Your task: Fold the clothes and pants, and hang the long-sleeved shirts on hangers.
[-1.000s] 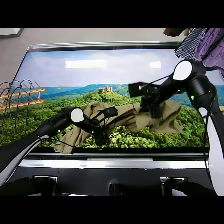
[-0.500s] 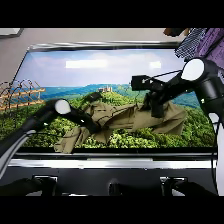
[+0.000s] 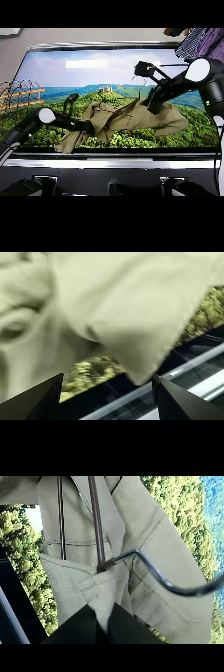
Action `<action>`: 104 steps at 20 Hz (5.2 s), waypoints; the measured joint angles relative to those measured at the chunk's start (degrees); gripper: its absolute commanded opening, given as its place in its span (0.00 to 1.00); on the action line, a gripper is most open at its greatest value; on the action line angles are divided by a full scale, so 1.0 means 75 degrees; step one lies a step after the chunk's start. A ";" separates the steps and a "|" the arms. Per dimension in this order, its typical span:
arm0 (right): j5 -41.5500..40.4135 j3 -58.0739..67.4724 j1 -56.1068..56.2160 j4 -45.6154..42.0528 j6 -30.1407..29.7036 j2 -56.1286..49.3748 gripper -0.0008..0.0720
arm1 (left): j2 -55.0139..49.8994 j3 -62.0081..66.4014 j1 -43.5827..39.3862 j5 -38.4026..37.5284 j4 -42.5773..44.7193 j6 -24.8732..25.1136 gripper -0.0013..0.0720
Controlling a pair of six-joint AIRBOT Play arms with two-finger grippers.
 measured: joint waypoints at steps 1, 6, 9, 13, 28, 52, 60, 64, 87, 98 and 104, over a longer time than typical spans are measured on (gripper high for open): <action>0.0003 0.0000 0.0000 -0.0006 0.0122 0.0006 0.04 | 0.0012 -0.0131 -0.0262 0.0221 -0.0041 -0.0137 0.89; 0.0105 0.0000 0.0000 -0.0020 0.0495 0.0006 0.04 | -0.0169 -0.0396 -0.1102 0.1320 0.0283 -0.0953 0.85; 0.0146 0.0000 0.0000 -0.0023 0.0714 0.0006 0.04 | -0.0434 -0.0434 -0.1244 0.1594 0.0408 -0.1180 0.27; 0.0262 0.0000 0.0006 -0.0017 0.1154 0.0076 0.04 | -0.0679 -0.0350 -0.1265 0.1786 0.0472 -0.1276 0.04; 0.1279 -0.0274 0.0227 0.0522 0.2101 0.0539 0.03 | -0.1271 0.1842 0.0361 0.1501 0.0501 -0.1448 0.04; -0.2337 -0.0679 0.2224 -0.0600 0.3261 -0.0318 0.03 | -0.0216 0.3279 -0.0329 -0.0603 0.0720 -0.0737 0.04; -0.2063 -0.0516 0.2261 -0.0277 0.2955 0.0618 0.03 | 0.0775 0.1244 -0.1043 0.0169 0.1174 -0.1585 0.89; -0.1725 -0.0513 0.2261 -0.0283 0.2372 0.0851 0.03 | 0.0898 0.1550 -0.0979 0.0105 0.1244 -0.1448 1.00; -0.1361 -0.0513 0.2142 0.1259 -0.1524 0.0373 0.04 | 0.1684 0.1029 0.0562 -0.0309 0.0828 0.5829 0.81; -0.1542 -0.0388 0.2017 0.0676 -0.0880 0.0734 0.62 | 0.1562 0.0973 0.0560 0.0058 0.0423 0.6146 0.04; -0.1396 -0.0058 -0.0455 0.1131 -0.0577 0.1422 0.71 | 0.1687 0.0973 0.0554 0.0006 0.0239 0.6123 0.04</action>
